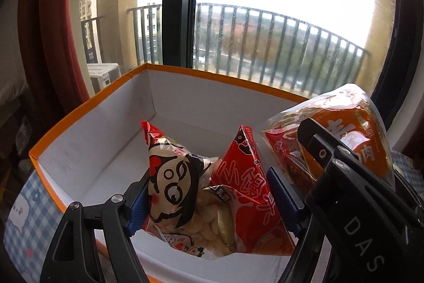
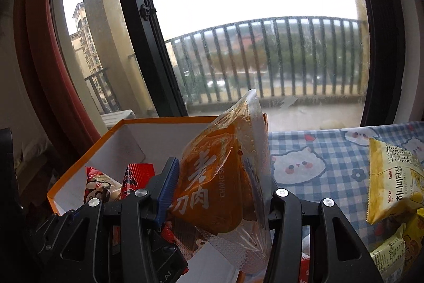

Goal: Organize snacks
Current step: 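Lower both bags into the orange box and open both tools, then withdraw both tools from the box back toward the snack pile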

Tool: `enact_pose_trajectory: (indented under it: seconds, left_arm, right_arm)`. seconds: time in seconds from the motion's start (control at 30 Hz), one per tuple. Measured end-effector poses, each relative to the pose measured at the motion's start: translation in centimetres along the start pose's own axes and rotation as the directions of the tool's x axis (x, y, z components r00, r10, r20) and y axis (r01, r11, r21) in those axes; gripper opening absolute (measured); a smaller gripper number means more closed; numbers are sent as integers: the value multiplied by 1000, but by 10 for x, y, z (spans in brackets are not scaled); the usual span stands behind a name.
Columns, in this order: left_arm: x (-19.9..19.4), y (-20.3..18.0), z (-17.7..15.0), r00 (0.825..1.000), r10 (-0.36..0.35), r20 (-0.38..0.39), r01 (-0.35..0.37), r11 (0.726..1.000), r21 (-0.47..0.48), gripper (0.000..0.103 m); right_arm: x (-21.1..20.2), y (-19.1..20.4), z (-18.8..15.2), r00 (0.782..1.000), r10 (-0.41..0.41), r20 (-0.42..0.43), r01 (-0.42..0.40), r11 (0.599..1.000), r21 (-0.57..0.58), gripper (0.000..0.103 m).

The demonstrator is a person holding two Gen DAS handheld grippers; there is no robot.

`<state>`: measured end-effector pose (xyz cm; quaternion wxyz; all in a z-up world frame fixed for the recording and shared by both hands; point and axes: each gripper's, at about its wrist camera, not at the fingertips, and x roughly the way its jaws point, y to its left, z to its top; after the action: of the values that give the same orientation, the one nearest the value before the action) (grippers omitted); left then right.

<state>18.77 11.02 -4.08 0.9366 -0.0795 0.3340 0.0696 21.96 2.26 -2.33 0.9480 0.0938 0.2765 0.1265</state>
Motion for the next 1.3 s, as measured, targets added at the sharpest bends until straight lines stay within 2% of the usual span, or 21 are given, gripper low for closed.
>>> enact_pose_trajectory:
  seconds: [0.13,0.23,0.37,0.47,0.83,1.0,1.3]
  left_arm:
    - [-4,1,3,999,45,22,-45,999,-13,87]
    - [-4,-2,4,999,39,14,-39,999,-6,89]
    - [-8,-2,5,1000,16,19,-15,1000,-12,94]
    - [-11,-4,3,999,43,19,-42,999,-5,99]
    - [-34,-12,-3,999,44,29,-45,998,34,99]
    - [-48,-15,-3,997,49,61,-53,997,55,99]
    - [-84,-31,-13,996,-27,84,20,996,92,100]
  right_arm:
    - [3,8,5,1000,-11,-10,10,999,-43,56]
    - [10,13,7,999,-18,-37,14,995,-100,58]
    - [9,10,8,999,-47,-21,45,994,-100,83]
    - [8,7,8,999,-28,-34,25,996,-83,92]
    - [-16,1,5,998,-9,-64,4,997,-75,94]
    - [-36,-1,4,998,2,-56,-7,996,-89,94]
    - [-79,-8,7,1000,-5,-23,2,992,-123,94]
